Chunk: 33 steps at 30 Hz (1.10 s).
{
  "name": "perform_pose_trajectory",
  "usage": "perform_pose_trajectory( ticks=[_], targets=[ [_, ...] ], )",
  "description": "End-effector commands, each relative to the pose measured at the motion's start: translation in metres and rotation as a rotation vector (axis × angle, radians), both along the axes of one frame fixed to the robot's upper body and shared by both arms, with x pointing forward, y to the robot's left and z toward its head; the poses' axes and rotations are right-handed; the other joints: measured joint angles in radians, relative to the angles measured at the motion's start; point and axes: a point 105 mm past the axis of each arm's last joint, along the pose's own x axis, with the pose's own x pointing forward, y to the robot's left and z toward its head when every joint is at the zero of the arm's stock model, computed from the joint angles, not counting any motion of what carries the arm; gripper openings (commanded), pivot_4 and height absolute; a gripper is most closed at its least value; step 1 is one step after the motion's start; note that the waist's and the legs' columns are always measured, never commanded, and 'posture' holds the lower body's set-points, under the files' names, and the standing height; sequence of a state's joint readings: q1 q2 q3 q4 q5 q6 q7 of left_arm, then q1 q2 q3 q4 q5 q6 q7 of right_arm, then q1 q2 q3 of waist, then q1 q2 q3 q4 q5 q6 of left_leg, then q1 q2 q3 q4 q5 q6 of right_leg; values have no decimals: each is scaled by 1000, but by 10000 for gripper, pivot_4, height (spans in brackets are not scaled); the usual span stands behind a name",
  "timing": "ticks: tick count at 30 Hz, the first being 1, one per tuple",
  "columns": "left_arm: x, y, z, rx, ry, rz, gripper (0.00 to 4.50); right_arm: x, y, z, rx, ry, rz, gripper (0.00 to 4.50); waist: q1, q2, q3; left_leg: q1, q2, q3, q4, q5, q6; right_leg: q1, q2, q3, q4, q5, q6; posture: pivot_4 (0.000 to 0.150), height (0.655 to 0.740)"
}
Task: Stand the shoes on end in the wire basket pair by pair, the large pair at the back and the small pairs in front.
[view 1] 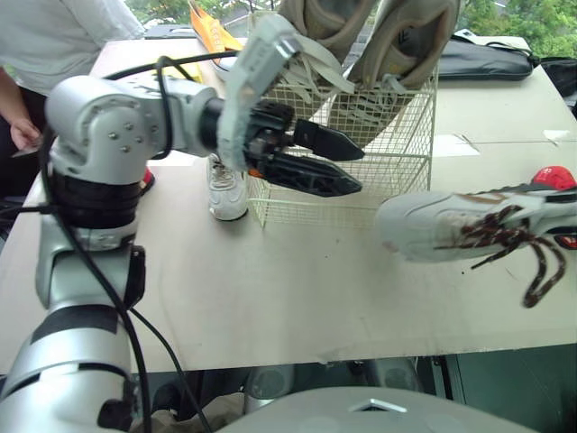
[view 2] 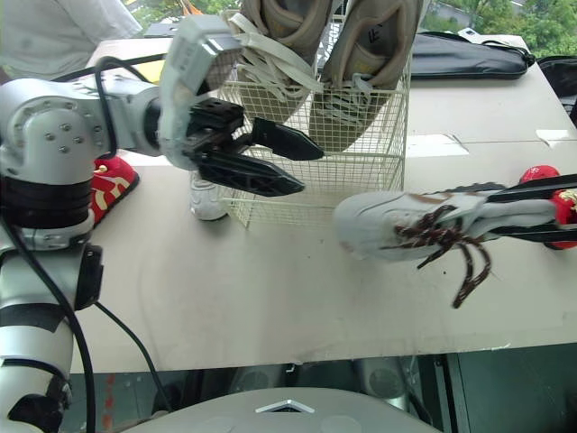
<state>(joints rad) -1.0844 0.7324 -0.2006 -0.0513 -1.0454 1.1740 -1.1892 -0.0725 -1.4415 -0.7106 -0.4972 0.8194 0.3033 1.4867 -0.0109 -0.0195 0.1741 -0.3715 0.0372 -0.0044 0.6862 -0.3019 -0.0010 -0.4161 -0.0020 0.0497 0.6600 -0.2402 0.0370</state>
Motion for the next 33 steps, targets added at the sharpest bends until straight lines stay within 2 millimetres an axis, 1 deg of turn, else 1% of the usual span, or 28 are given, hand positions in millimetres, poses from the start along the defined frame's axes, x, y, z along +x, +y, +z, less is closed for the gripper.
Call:
perform_pose_trajectory(
  ticks=[1, 3, 5, 8, 9, 11, 12, 13, 14, 15, 18, 19, 20, 21, 22, 23, 24, 25, 28, 29, 30, 32, 33],
  targets=[
    [-3, -5, 8, 12, -3, -62, 45000, 6, 17, 6, 11, -48, 133, 1289, -2, 0, 1, 0, 0, 0, 0, 0, 0, 0, 0, 0, 0, 0, 0, 1500, 7400],
    [-4, -7, 11, 21, 30, -86, 45000, 12, 25, 8, 10, -76, 197, 1284, -3, 1, 2, -2, 0, 0, 0, 0, 0, -2, 0, 0, 0, 0, 0, 1500, 7400],
    [-7, -9, 9, 52, 62, -113, 45000, 21, 39, 11, 23, -134, 277, 1199, -7, 0, 2, -8, 0, -1, 1, 0, 0, -9, 0, 0, 1, 0, 0, 1500, 7400],
    [-11, -12, 5, 86, 98, -137, 45000, 30, 56, 18, 46, -178, 353, 1103, -11, 1, 3, -12, 0, 0, 1, 1, -2, -14, 0, 1, 3, 1, 0, 1500, 7400],
    [-14, -12, 3, 103, 115, -152, 42443, 32, 60, 20, 49, -199, 373, 1091, -9, 2, 3, -12, 0, 0, 1, 2, -3, -15, 1, 1, 4, 1, 0, 1500, 7400],
    [-19, -10, -10, 164, 115, -180, 36329, 37, 69, 23, 63, -223, 412, 1027, -6, 2, 3, -14, 1, -2, 1, 2, -3, -17, 1, -1, 4, 1, 0, 1500, 7400],
    [-19, -8, -17, 198, 111, -176, 31913, 38, 73, 25, 69, -231, 425, 1025, -5, 2, 3, -16, 1, -2, 1, 2, -3, -18, 1, -1, 4, 1, 0, 1500, 7400],
    [-19, -7, -21, 219, 105, -172, 26498, 40, 75, 25, 71, -233, 432, 1020, -5, 2, 3, -16, 1, -2, 1, 2, -4, -19, 0, -1, 4, 1, 0, 1500, 7400],
    [-19, -7, -23, 223, 107, -174, 22890, 41, 75, 25, 68, -227, 434, 1001, -4, 2, 3, -17, 1, -2, 1, 3, -5, -19, 0, -1, 4, 1, 0, 1500, 7400],
    [-20, -6, -22, 211, 115, -178, 18810, 43, 78, 24, 69, -228, 427, 924, -1, 2, 3, -19, 1, -2, 1, 3, -5, -20, 0, -2, 4, 1, 0, 1500, 7400],
    [-17, -3, -14, 153, 123, -157, 8201, 46, 77, 19, 73, -77, 339, 838, 4, 2, 3, -26, 0, -5, 5, 3, -5, -25, -2, -5, 5, 1, 0, 1500, 7400],
    [-15, -1, -9, 119, 128, -143, 5822, 45, 77, 19, 85, -28, 323, 838, 4, 2, 3, -27, 0, -5, 6, 3, -5, -25, -2, -5, 5, 1, 0, 1500, 7400],
    [-14, 2, -5, 94, 142, -129, 5134, 42, 76, 18, 87, 6, 319, 838, 5, 2, 3, -27, 0, -5, 6, 3, -5, -25, -3, -5, 5, 1, 0, 1500, 7400],
    [-13, 4, -2, 71, 149, -117, 5132, 40, 74, 16, 89, 22, 308, 11457, 5, 2, 3, -28, 0, -5, 7, 3, -5, -25, -3, -5, 5, 1, 0, 1500, 7400],
    [-13, 8, 1, 44, 153, -104, 5129, 44, 73, 17, 126, -11, 281, 15301, 4, 2, 3, -28, 0, -6, 8, 3, -5, -25, -3, -6, 5, 1, 0, 1500, 7400],
    [-12, 12, 2, 26, 168, -86, 5124, 48, 71, 17, 164, -32, 249, 20474, 2, 2, 3, -28, 0, -6, 8, 3, -4, -24, -3, -6, 6, 1, 0, 1500, 7400],
    [-10, 17, 3, 7, 178, -60, 5121, 50, 65, 15, 208, -22, 205, 25869, 2, 2, 3, -28, 0, -6, 8, 1, -1, -24, -3, -6, 6, 1, 0, 1500, 7400],
    [-10, 21, 2, -12, 174, -43, 5120, 52, 58, 12, 249, 5, 156, 29411, 1, 2, 3, -28, 0, -6, 9, 1, -1, -24, -3, -6, 7, 1, 0, 1500, 7400],
    [-9, 26, 5, -89, 141, -2, 5117, 63, 37, 8, 429, 59, -15, 29628, 2, 1, 3, -28, 0, -6, 11, 1, -1, -24, -3, -6, 11, 1, 0, 1500, 7400],
    [-7, 26, 9, -140, 127, 13, 5111, 64, 29, 6, 490, 93, -69, 29628, 3, 1, 3, -28, 0, -6, 13, 1, -1, -25, -3, -6, 12, 1, 0, 1500, 7400],
    [-4, 26, 14, -203, 112, 32, 5109, 64, 22, 2, 555, 163, -132, 29628, 3, 1, 3, -28, 0, -6, 15, 1, -1, -25, -3, -6, 14, 1, 0, 1500, 7400],
    [3, 23, 21, -334, 57, 92, 5097, 57, 20, -2, 764, 342, -198, 29628, 7, 2, 2, -27, -1, -5, 17, 0, 0, -25, -3, -5, 18, 1, 0, 1500, 7400],
    [5, 21, 23, -372, 42, 112, 5086, 53, 23, -4, 827, 403, -210, 29628, 11, 0, 1, -24, 0, -7, 17, 0, 0, -21, -4, -7, 18, 1, 0, 1500, 7400]
  ],
)
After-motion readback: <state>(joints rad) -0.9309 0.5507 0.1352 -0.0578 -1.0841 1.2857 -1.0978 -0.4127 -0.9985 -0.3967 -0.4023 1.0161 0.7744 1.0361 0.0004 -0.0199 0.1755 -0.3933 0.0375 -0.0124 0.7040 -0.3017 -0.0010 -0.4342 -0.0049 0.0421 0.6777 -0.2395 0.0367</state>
